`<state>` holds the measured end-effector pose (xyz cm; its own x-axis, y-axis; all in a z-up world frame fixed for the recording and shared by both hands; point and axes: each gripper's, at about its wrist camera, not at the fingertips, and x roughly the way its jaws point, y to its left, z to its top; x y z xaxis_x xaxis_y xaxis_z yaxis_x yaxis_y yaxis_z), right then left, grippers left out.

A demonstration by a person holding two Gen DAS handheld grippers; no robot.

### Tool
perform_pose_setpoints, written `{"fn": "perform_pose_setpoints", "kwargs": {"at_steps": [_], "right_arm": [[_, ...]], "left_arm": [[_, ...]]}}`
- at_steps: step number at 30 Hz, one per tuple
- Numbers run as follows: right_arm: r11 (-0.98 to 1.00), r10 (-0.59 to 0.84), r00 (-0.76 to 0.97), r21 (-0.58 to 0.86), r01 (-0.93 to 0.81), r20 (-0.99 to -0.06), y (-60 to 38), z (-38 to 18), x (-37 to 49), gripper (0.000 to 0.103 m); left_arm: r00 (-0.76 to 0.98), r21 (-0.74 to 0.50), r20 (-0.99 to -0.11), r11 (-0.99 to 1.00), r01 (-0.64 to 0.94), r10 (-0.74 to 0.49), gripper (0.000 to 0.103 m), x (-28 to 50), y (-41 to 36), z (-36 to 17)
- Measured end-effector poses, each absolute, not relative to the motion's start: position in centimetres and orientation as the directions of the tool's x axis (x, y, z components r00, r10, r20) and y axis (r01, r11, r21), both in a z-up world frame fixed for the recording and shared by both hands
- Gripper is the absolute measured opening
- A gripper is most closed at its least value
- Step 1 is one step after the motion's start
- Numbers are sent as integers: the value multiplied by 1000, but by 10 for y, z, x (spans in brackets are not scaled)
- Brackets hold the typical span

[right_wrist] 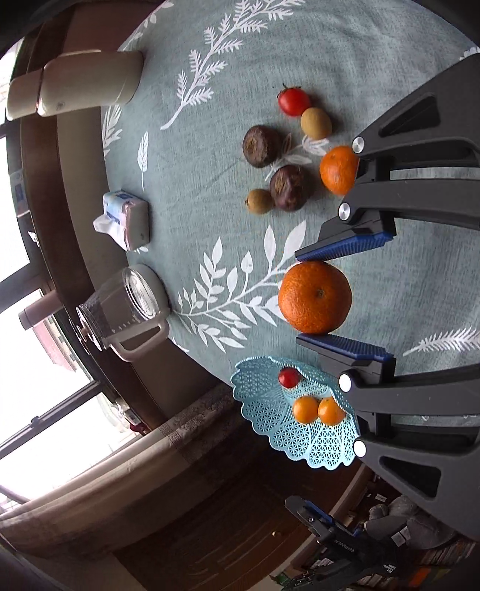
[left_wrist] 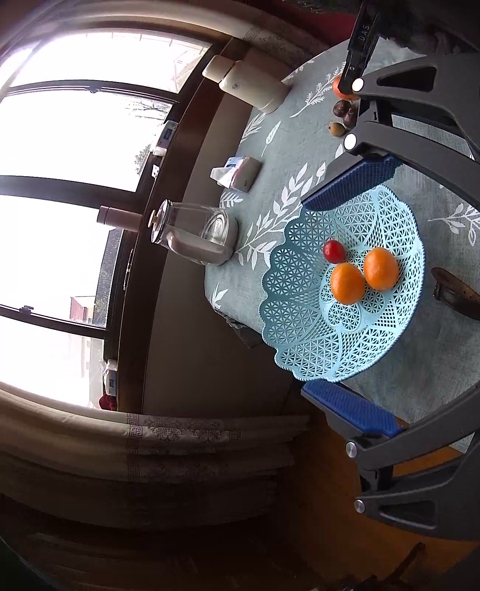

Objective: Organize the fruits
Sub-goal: 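Lift the large orange, carry it into the basket and open right tool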

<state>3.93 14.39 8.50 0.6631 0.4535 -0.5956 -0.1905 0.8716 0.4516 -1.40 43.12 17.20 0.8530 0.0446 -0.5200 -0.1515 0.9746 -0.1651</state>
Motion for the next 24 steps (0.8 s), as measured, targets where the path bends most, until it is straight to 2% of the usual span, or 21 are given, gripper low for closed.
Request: {"fn": "perform_pose_setpoints", "kwargs": {"at_steps": [8,17,24], "right_arm": [[863,504,601,392,-320,-620,222,97,49,40],[869,492,563,332,-367,-664,271,91,70,40],[865,499,552,344,-365,-668,279,82,74,41]], "left_arm": [[863,-184,-504,974,-133,22,95,-19,432,174],[870,-201,-493,972,-123,9,95,-25,435,175],[867,-209,-498,969,-129,8,95,-23,438,172]]}}
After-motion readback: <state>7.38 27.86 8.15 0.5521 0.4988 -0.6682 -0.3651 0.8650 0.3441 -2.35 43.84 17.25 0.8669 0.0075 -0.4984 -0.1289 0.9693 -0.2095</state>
